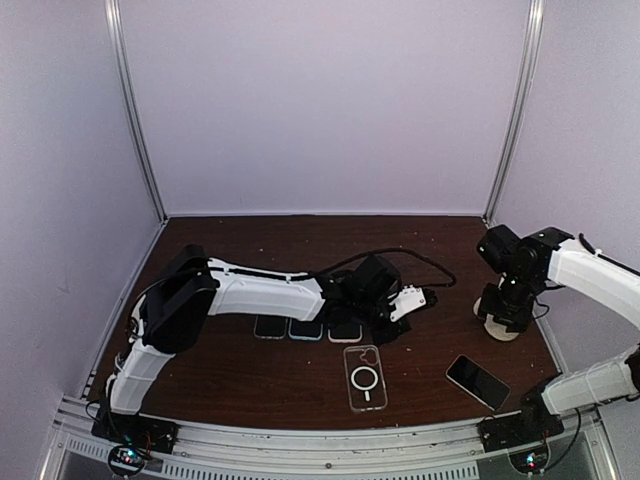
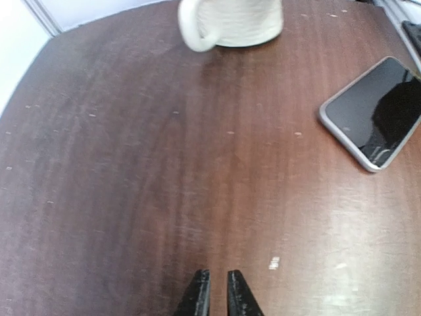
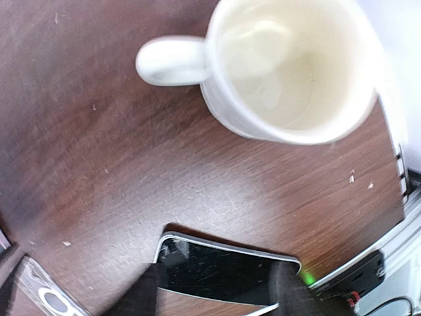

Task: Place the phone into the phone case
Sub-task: Move the phone to the corner of the board.

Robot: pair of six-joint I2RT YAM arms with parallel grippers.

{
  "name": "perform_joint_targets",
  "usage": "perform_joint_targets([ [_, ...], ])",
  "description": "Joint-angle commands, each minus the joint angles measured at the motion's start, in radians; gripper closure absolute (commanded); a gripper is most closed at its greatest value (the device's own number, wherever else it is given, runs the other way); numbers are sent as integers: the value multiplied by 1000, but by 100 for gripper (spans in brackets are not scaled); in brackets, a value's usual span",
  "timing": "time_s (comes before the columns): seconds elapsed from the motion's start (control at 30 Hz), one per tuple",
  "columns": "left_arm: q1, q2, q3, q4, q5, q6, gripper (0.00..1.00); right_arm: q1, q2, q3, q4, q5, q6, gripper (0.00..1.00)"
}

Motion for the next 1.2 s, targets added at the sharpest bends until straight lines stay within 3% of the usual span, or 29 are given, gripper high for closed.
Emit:
perform_joint_targets([
  [0.0,-15,-38,-15,23,119,-50,82,-5,-96,-23,-33,82,33,22],
  [0.03,-15,-39,-20,27,129,-62,78,-5,-107,-40,-21,65,35,17],
  [0.07,-17,-40,-25,28,131,-73,67,-5,-115,-62,-10,43,39,14],
  [0.17,-31,-46,-49,33,135,-62,48,-5,-133,-132,53,-34,34,11],
  [0.33,-103,-45,-65,39,141,81,32,-6,-166,-197,103,-54,11,5],
  [0.43,-117,-34,-63,60,171,90,24,-6,-165,-224,125,-68,29,5],
  [0.8,-160,-41,-122,105,115,120,22,-15,47,-331,348,-188,90,6],
  [1.03,-166,-68,-173,139,114,123,22,14,-29,-390,379,-270,177,11],
  [1.17,-166,-94,-222,183,90,123,22,64,-64,-455,455,-320,267,20],
])
